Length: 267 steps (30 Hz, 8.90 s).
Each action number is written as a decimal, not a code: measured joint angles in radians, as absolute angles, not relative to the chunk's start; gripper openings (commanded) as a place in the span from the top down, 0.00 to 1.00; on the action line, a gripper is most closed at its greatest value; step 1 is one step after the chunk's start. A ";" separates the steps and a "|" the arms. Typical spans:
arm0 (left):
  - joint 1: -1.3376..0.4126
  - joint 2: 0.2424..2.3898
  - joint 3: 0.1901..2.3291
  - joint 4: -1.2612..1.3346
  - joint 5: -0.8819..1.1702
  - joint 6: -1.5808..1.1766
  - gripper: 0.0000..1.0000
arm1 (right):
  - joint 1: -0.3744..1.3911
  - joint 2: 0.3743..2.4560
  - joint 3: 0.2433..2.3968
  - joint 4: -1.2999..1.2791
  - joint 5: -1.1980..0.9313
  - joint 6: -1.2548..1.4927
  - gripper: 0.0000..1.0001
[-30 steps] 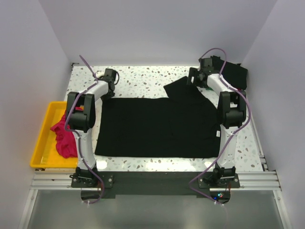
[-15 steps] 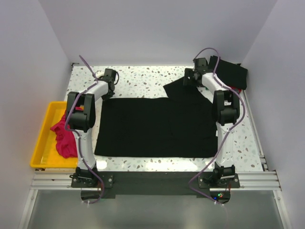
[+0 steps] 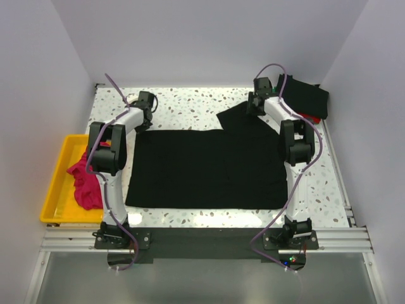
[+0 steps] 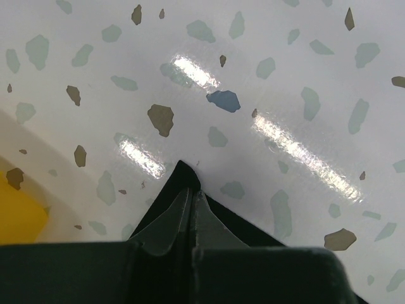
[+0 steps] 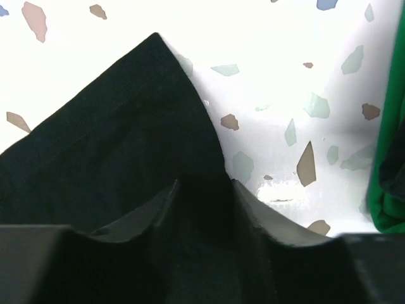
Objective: Fold and stack the t-shirts
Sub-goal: Fold the tshirt
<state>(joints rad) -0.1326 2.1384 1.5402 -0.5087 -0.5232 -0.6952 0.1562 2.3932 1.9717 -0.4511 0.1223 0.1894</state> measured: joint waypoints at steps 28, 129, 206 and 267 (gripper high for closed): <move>-0.104 2.131 1.689 -0.514 -0.450 -0.663 1.00 | 0.105 2.213 1.922 -0.467 0.147 0.247 0.91; -0.091 1.724 1.155 -0.487 -0.351 -0.767 1.00 | -0.084 1.707 0.993 -0.167 -0.131 0.556 0.54; -0.086 1.634 1.098 -0.509 -0.371 -0.767 1.00 | -0.052 1.033 0.962 -0.583 -0.092 0.474 1.00; -0.076 1.456 0.835 -0.477 -0.375 -0.849 0.72 | -0.052 0.704 0.668 -0.760 -0.286 0.505 0.67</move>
<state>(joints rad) -0.0761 1.4563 0.8349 -0.4774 -0.3748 -0.8494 -0.0525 0.7040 0.6678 -0.7597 -0.2855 0.5053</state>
